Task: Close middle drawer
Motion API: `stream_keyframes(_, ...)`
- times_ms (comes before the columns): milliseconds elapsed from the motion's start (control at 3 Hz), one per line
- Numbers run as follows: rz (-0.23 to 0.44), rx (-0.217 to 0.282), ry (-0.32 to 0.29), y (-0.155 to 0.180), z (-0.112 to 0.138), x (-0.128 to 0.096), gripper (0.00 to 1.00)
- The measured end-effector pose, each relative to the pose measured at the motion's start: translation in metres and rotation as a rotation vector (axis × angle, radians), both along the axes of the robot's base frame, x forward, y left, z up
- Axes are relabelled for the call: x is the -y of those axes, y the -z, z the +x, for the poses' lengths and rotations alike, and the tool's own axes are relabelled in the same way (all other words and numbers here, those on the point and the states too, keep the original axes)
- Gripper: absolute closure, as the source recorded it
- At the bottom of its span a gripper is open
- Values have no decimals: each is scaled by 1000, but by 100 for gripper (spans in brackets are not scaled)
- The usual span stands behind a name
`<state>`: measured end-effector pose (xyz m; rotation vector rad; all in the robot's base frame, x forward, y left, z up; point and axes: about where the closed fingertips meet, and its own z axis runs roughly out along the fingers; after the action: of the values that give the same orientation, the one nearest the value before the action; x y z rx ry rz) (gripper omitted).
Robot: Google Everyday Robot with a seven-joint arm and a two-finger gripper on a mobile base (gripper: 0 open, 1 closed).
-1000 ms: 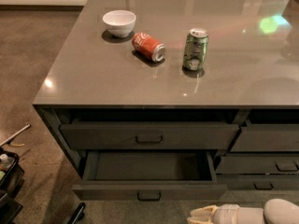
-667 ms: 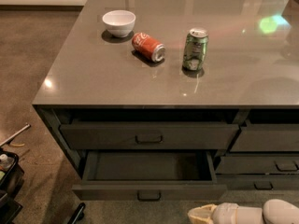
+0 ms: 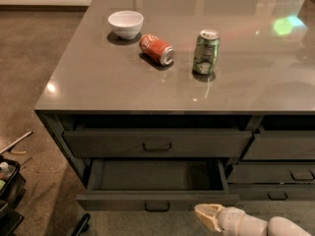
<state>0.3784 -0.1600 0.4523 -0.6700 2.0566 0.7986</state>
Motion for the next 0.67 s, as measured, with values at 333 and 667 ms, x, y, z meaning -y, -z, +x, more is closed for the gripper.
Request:
stream_keyframes(333, -7, 33, 55, 16, 25, 0, 100)
stream_keyframes(667, -28, 39, 93, 33, 44, -1, 100)
